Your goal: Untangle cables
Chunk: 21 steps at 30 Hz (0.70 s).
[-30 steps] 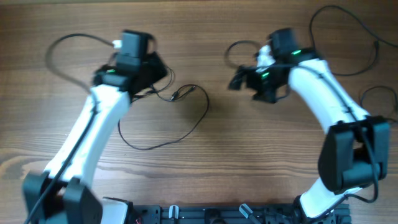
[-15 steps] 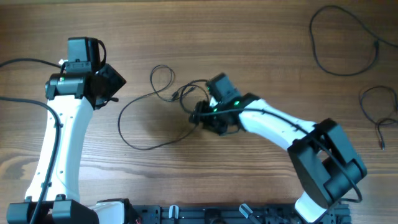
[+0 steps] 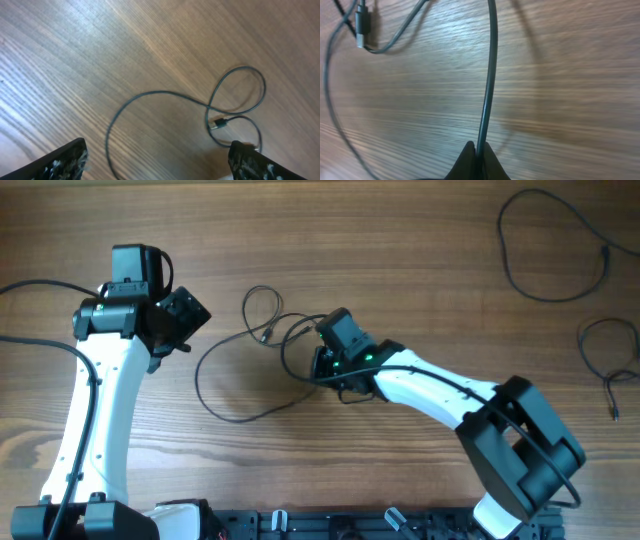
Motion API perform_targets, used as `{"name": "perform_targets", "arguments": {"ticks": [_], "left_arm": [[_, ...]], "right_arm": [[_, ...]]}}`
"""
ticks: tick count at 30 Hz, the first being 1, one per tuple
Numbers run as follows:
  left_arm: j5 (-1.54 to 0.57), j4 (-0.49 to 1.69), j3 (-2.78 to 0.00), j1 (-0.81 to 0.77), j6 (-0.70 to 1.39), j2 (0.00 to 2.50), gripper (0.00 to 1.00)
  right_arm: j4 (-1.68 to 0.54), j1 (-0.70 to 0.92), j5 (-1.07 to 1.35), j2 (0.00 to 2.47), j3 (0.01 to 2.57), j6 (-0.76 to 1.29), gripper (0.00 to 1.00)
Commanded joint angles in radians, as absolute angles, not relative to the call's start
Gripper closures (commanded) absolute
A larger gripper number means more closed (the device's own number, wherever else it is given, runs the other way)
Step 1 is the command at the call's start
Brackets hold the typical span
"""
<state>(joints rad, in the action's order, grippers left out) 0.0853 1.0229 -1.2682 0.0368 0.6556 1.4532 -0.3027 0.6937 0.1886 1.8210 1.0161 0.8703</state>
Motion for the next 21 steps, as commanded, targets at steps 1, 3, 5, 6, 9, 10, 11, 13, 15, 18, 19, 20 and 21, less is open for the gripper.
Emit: {"name": "perform_targets", "arguments": {"ticks": [1, 3, 5, 6, 9, 10, 11, 13, 15, 18, 19, 20, 21], "left_arm": [[0.098, 1.042, -1.271, 0.041, 0.651, 1.449, 0.07], [0.098, 1.041, -1.267, 0.041, 0.651, 1.449, 0.07], [0.098, 1.037, -1.257, 0.041, 0.653, 1.449, 0.06], [0.099, 1.036, -1.254, 0.041, 0.66, 1.449, 0.06], [0.086, 1.019, -1.232, 0.041, 0.667, 1.449, 0.06], [0.078, 1.008, -1.222, 0.041, 0.667, 1.449, 0.06], [0.067, 0.997, -1.211, 0.041, 0.667, 1.449, 0.05], [0.04, 0.976, -1.188, 0.041, 0.667, 1.45, 0.04], [0.023, 0.964, -1.171, 0.041, 0.667, 1.451, 0.04], [0.008, 0.95, -1.147, 0.041, 0.67, 1.453, 0.04], [0.006, 0.949, -1.139, 0.041, 0.67, 1.453, 0.04], [0.004, 0.95, -1.135, 0.041, 0.67, 1.453, 0.04], [0.004, 0.95, -1.131, 0.041, 0.67, 1.453, 0.04]], "right_arm": [[-0.374, 0.616, 0.159, 1.696, 1.042, 0.598, 0.96], [-0.418, 0.577, 0.139, 1.622, 1.05, 0.513, 0.96], [-0.467, 0.531, 0.102, 1.51, 1.054, 0.399, 0.96], [-0.481, 0.516, 0.08, 1.473, 1.054, 0.376, 0.96], [-0.503, 0.451, -0.081, 1.324, 1.054, 0.303, 0.96], [-0.494, 0.432, -0.131, 1.288, 1.054, 0.28, 0.96], [-0.483, 0.415, -0.168, 1.262, 1.054, 0.257, 0.96], [-0.433, 0.358, -0.239, 1.205, 1.054, 0.196, 0.96], [-0.379, 0.303, -0.255, 1.181, 1.055, 0.152, 0.96], [-0.3, 0.222, -0.255, 1.18, 1.065, 0.13, 0.96], [-0.268, 0.191, -0.255, 1.185, 1.072, 0.131, 0.96], [-0.242, 0.167, -0.254, 1.188, 1.079, 0.132, 0.96], [-0.205, 0.138, -0.254, 1.193, 1.091, 0.133, 0.96]]}}
